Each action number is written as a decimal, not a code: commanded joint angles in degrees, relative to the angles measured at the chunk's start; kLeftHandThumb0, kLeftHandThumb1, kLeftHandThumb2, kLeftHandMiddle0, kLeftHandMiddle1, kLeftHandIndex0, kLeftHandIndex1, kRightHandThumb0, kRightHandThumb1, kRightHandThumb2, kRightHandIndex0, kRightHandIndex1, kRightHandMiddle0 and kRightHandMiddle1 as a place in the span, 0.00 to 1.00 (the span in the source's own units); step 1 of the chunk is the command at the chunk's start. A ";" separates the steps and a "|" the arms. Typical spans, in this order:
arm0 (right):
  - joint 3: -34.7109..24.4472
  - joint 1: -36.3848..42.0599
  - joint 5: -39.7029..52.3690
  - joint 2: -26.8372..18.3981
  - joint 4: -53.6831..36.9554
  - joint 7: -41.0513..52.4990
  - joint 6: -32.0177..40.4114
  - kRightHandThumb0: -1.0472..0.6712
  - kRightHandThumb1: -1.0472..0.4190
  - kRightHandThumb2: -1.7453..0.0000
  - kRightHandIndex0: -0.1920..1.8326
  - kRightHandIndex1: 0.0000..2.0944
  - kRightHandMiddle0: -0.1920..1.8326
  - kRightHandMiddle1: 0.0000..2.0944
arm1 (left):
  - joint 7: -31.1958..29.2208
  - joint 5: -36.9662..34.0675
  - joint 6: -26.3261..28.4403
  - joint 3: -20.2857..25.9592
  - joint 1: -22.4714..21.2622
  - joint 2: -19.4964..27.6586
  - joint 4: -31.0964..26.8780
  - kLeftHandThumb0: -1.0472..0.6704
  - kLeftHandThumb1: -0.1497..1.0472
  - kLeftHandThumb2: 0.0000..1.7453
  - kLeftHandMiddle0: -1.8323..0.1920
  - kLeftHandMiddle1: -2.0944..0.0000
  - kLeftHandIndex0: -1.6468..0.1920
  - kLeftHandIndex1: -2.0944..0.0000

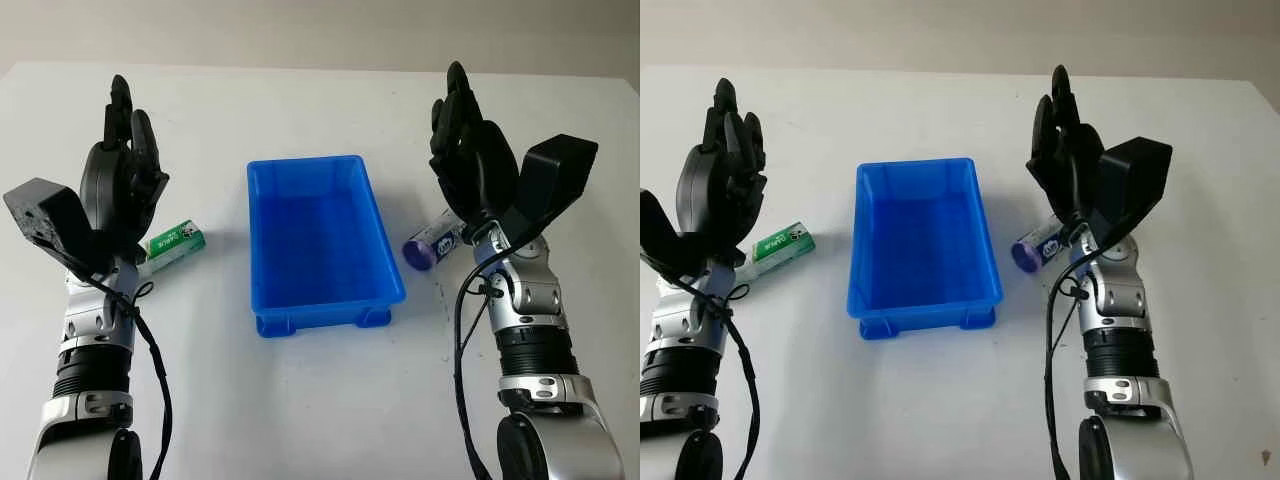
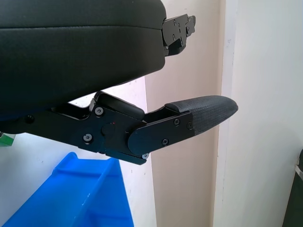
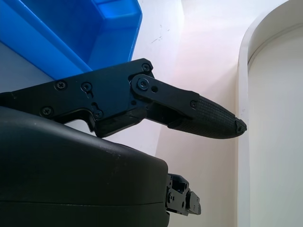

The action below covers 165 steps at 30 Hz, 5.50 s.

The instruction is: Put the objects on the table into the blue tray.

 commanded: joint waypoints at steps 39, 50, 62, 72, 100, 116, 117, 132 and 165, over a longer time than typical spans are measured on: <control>3.05 -3.90 -9.77 -25.36 -4.79 18.08 2.00 0.28 0.08 0.98 0.15 0.07 0.15 0.07 | -1.89 -0.15 -0.05 -0.49 -2.05 0.69 1.07 0.16 1.00 0.39 1.00 1.00 1.00 1.00; 10.67 -2.03 -23.55 -33.01 -5.33 19.90 -13.92 0.34 0.19 0.98 0.28 0.09 0.28 0.07 | -1.90 -0.22 0.95 -0.26 -1.64 1.06 0.17 0.16 1.00 0.39 1.00 1.00 1.00 1.00; 18.51 -1.79 -37.96 -38.98 -9.16 23.11 -24.88 0.42 0.21 0.97 0.25 0.05 0.27 0.03 | -2.01 0.28 1.56 -0.64 -2.02 1.28 0.49 0.16 1.00 0.39 1.00 1.00 1.00 1.00; 20.18 -0.42 -43.10 -40.08 -6.17 20.90 -29.76 0.47 0.20 0.96 0.24 0.03 0.26 0.02 | -1.85 0.74 1.39 -0.67 -1.97 1.41 0.63 0.16 1.00 0.39 1.00 1.00 1.00 1.00; 26.50 1.69 -53.58 -37.27 19.03 -10.46 -44.82 0.45 0.02 0.97 0.20 0.62 0.14 0.71 | -3.60 -0.14 1.84 -0.18 -2.25 2.03 0.84 0.16 1.00 0.38 1.00 1.00 1.00 1.00; 30.57 -2.90 -60.91 -36.42 24.57 -30.35 -46.27 0.35 0.00 0.84 0.52 1.00 0.32 1.00 | -3.42 0.68 2.26 -0.74 -2.12 2.32 0.69 0.16 1.00 0.38 1.00 1.00 1.00 1.00; 30.30 -3.23 -60.30 -36.21 24.91 -30.27 -46.10 0.36 0.00 0.87 0.50 1.00 0.32 1.00 | -3.27 0.76 2.23 -0.74 -2.11 2.26 0.70 0.16 1.00 0.38 1.00 1.00 1.00 1.00; 25.97 -15.60 -52.86 -30.41 29.55 -35.14 -40.75 0.42 0.00 0.95 0.54 1.00 0.45 1.00 | -3.67 0.52 2.19 -0.65 -2.03 2.23 1.03 0.17 1.00 0.38 1.00 1.00 1.00 1.00; 25.18 -15.79 -25.57 -15.53 -0.95 21.31 -15.18 0.40 0.00 0.84 0.57 1.00 0.40 1.00 | -2.31 -0.02 2.23 -0.52 -1.31 1.23 -0.30 0.17 1.00 0.38 1.00 1.00 1.00 1.00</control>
